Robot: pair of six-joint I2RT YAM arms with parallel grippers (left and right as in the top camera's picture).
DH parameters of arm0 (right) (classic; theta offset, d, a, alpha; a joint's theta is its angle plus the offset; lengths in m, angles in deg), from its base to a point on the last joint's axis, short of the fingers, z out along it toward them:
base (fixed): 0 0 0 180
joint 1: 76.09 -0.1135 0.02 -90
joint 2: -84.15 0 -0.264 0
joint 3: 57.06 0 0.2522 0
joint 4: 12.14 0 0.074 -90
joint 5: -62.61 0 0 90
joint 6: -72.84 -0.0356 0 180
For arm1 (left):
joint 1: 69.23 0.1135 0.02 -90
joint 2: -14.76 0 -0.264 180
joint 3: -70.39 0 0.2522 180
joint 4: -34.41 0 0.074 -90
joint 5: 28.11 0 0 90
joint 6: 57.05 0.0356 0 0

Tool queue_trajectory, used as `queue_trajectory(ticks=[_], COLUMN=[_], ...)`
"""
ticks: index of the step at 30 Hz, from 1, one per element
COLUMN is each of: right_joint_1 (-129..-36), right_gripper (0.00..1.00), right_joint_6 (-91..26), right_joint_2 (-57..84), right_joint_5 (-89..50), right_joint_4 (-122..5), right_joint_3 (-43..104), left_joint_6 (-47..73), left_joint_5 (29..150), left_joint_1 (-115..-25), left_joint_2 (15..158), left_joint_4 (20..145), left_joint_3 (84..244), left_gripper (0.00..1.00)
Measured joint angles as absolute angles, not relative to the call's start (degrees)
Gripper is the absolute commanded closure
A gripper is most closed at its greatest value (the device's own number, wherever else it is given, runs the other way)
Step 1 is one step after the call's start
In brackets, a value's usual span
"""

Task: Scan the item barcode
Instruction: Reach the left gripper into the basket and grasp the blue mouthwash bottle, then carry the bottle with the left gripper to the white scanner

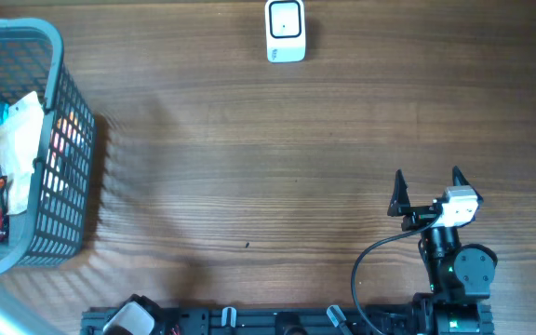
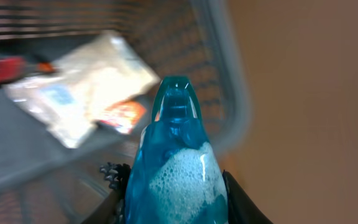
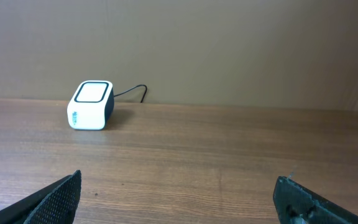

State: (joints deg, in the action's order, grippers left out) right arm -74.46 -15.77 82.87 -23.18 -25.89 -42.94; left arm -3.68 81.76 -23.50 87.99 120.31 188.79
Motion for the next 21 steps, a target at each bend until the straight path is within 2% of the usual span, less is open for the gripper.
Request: queue_trajectory(ticks=[6,11,17,21], right_joint_1=[-74.5,-74.5,-74.5,-74.5], right_gripper=[0.00,0.00,0.00,0.00], right_joint_6=[-15.8,-15.8,-15.8,-15.8], right_joint_2=[82.9,82.9,82.9,82.9], right_joint_5=[-23.2,-23.2,-23.2,-23.2], right_joint_4=[-25.9,-25.9,-25.9,-25.9], right_joint_3=[-42.9,-42.9,-42.9,-42.9], left_joint_6=[-7.3,-9.6,-10.7,-10.8], left_joint_5=[88.3,89.6,87.0,79.5], left_joint_1=[-30.1,-42.4,-64.9,-78.6], left_joint_2=[77.4,74.5,81.0,92.9], left_joint_4=[119.5,119.2,121.0,122.4], left_joint_3=[189.1,189.3,189.3,189.3], left_gripper=[0.96,0.96,0.96,0.96])
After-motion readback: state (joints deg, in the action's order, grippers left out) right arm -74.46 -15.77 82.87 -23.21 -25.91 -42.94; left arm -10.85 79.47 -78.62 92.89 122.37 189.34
